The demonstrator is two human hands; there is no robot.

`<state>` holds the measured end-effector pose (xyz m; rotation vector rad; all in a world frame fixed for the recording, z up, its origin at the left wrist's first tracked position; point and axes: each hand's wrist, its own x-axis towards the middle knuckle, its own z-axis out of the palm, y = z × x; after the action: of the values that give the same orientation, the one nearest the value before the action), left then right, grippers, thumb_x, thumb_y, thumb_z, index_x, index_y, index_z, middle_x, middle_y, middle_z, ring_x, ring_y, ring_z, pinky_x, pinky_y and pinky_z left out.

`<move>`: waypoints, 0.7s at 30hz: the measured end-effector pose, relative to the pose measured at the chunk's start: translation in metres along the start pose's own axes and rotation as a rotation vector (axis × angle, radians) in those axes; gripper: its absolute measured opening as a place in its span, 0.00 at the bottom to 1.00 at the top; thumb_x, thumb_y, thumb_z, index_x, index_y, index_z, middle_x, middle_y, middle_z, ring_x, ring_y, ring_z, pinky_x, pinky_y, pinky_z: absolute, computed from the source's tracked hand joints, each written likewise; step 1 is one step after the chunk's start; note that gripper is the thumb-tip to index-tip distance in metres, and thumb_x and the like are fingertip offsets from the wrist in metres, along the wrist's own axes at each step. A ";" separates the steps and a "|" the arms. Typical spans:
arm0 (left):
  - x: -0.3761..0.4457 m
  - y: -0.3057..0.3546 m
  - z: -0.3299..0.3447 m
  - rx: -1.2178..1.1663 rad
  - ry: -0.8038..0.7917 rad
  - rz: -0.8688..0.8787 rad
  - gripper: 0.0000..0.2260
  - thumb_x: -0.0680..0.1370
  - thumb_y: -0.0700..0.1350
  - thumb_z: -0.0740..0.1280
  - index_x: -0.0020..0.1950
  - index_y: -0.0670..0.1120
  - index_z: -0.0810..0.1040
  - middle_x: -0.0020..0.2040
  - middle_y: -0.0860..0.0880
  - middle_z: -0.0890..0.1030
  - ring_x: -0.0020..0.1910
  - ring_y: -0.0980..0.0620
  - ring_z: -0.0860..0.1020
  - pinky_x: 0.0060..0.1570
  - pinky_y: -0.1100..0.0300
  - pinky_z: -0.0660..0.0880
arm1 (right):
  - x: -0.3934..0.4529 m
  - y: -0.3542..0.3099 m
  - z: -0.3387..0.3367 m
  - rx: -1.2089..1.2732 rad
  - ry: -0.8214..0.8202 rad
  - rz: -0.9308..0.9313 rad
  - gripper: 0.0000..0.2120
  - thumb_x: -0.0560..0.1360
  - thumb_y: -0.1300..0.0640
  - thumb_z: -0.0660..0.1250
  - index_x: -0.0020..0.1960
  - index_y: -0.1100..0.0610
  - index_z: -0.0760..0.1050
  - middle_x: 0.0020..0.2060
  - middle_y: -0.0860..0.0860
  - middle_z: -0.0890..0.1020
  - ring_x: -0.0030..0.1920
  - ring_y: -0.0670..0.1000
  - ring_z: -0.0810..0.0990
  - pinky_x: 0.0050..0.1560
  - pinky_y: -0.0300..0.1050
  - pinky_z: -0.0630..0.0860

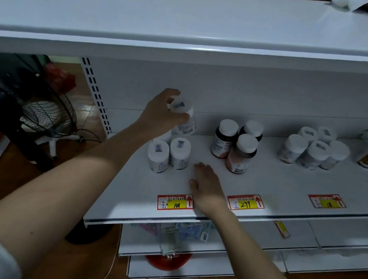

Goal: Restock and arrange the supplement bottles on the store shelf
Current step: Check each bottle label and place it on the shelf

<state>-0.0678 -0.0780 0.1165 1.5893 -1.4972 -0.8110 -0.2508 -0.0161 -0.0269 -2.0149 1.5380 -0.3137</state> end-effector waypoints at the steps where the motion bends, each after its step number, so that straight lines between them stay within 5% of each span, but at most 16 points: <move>1: 0.005 -0.004 0.001 0.048 -0.023 0.006 0.27 0.73 0.42 0.75 0.70 0.49 0.72 0.62 0.46 0.78 0.58 0.48 0.77 0.59 0.55 0.73 | 0.001 0.003 0.004 -0.037 0.023 -0.016 0.24 0.85 0.55 0.53 0.79 0.59 0.56 0.80 0.55 0.56 0.80 0.55 0.52 0.78 0.45 0.46; 5: 0.017 -0.017 0.006 0.192 -0.068 0.027 0.25 0.72 0.43 0.76 0.67 0.49 0.75 0.62 0.45 0.77 0.57 0.44 0.78 0.53 0.52 0.77 | -0.005 0.011 0.016 -0.072 0.141 -0.074 0.27 0.81 0.50 0.46 0.78 0.58 0.61 0.79 0.54 0.60 0.79 0.55 0.54 0.75 0.40 0.40; 11: 0.031 -0.031 0.014 0.303 -0.122 0.037 0.22 0.71 0.42 0.77 0.62 0.45 0.76 0.56 0.50 0.79 0.53 0.51 0.76 0.47 0.65 0.66 | -0.004 0.010 0.016 -0.033 0.203 -0.070 0.28 0.80 0.49 0.47 0.76 0.57 0.66 0.77 0.54 0.65 0.78 0.54 0.58 0.75 0.39 0.43; 21: 0.041 -0.042 0.024 0.417 -0.392 0.027 0.23 0.72 0.43 0.77 0.66 0.48 0.77 0.64 0.48 0.78 0.62 0.49 0.76 0.54 0.64 0.66 | -0.006 0.010 0.017 -0.019 0.229 -0.065 0.26 0.81 0.49 0.49 0.75 0.56 0.68 0.76 0.53 0.67 0.78 0.54 0.60 0.76 0.39 0.45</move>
<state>-0.0641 -0.1217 0.0705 1.7705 -2.0716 -0.8701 -0.2521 -0.0075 -0.0457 -2.1055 1.6181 -0.5756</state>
